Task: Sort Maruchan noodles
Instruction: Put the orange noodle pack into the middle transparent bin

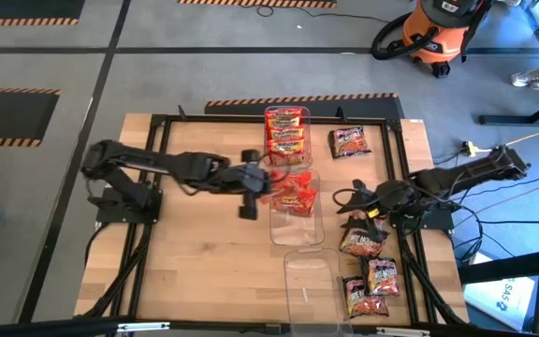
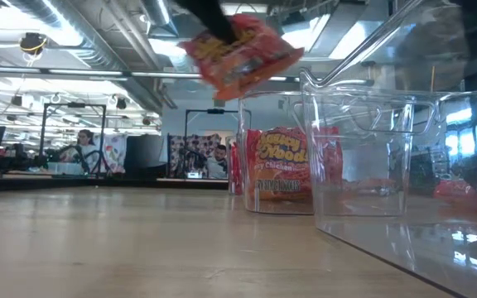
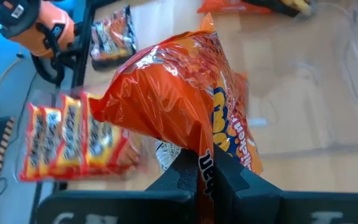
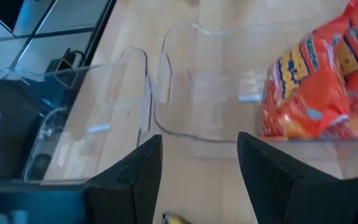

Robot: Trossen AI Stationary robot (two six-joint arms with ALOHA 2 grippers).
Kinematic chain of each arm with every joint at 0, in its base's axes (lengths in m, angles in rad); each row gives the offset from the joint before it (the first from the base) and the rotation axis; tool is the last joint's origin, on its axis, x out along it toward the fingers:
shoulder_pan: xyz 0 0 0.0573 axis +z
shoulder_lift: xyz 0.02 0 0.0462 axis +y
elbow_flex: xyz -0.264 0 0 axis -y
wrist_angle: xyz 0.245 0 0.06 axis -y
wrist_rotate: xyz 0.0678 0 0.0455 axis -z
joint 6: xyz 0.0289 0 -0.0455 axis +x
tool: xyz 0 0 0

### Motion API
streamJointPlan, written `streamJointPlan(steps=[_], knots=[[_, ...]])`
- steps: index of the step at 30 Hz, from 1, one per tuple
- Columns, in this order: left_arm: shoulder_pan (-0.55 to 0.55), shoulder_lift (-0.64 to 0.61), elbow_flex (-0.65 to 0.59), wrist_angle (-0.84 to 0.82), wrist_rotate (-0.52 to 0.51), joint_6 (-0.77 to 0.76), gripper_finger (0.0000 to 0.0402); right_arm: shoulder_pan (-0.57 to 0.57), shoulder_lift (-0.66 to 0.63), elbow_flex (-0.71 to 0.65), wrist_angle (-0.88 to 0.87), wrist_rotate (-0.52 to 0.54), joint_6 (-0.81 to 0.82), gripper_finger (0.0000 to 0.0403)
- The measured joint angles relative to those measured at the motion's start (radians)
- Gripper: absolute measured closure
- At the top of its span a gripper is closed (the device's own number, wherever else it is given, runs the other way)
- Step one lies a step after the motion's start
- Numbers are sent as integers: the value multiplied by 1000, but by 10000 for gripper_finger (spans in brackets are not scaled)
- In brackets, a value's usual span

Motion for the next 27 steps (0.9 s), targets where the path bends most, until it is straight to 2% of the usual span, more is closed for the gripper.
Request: streamJointPlan(steps=[7, 12, 22, 27], knots=[[9, 234, 333, -155, 1, 38, 395, 0, -97, -41, -111, 8, 34, 214], [-23, 363, 484, -191, 11, 42, 395, 0, -144, -114, -124, 28, 42, 214], [-71, 560, 638, -314, 27, 63, 395, -1, -149, -129, -110, 36, 132, 214], [-67, 611, 654, -389, 27, 63, 395, -1, -149, -129, -110, 46, 135, 214]])
